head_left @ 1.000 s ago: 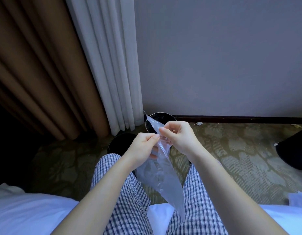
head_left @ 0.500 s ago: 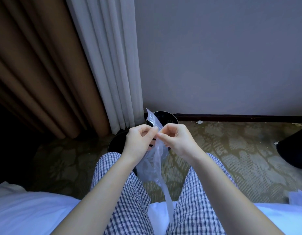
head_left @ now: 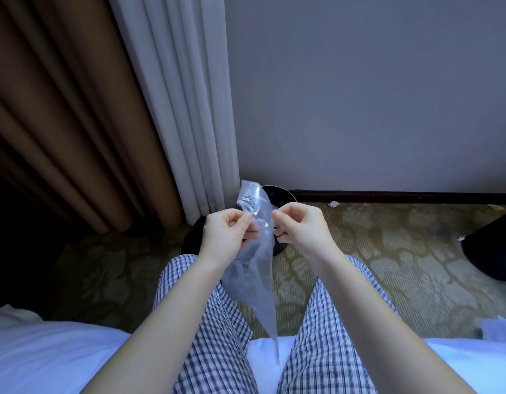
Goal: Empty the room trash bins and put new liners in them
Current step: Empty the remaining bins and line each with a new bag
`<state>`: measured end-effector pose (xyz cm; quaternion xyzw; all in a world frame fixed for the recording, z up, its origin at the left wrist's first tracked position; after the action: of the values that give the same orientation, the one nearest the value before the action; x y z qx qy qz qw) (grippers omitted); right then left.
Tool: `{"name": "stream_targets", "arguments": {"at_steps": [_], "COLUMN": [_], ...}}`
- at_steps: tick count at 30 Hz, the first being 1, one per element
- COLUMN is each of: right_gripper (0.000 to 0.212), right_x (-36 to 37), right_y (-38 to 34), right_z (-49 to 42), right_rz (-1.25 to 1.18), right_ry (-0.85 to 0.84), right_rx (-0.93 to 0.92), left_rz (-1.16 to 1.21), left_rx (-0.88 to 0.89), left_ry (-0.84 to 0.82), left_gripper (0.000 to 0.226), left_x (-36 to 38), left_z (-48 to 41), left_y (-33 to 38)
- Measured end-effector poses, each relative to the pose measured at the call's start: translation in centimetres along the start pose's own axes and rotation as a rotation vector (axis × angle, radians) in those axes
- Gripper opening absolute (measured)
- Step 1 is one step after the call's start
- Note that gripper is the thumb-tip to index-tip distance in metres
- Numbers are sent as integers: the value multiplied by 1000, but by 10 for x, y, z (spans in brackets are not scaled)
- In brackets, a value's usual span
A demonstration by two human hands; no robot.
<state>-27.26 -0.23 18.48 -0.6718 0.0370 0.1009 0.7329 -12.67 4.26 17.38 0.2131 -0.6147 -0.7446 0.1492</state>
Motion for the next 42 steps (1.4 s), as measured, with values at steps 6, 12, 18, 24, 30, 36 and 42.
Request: {"name": "stream_targets", "arguments": {"at_steps": [6, 12, 18, 24, 30, 36, 42], "right_gripper": [28, 25, 41, 19, 33, 13, 19], "right_x": [-3, -9, 12, 59, 23, -22, -49], "right_y": [20, 44, 31, 20, 37, 63, 53], "right_z": [0, -2, 5, 30, 9, -21, -35], "right_rz": [-630, -887, -222, -86, -234, -205, 309], "right_ry": [77, 300, -146, -402, -30, 33, -86], "right_rx": [447, 673, 546, 242, 396, 428, 169], "left_rz": [252, 668, 175, -159, -106, -52, -253], "left_rx": [-311, -625, -369, -67, -147, -274, -124], "left_ry": [67, 187, 256, 330, 306, -15, -136], "left_gripper": [18, 27, 25, 20, 28, 31, 35], "left_x": [-7, -9, -7, -3, -14, -28, -46], "left_z": [-6, -27, -21, -17, -29, -37, -43], "left_y": [-23, -57, -48, -28, -48, -66, -47]}}
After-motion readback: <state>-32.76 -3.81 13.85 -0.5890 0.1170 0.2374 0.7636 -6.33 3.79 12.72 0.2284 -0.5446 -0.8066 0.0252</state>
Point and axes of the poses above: each hand's wrist, its own z-axis away from the middle knuckle, its own x-axis out of the palm, y = z × x, the point moved 6 cm from there along -z, towards the middle knuckle, and after that the axes turned 9 degrees about y, right-handed, at the moved point
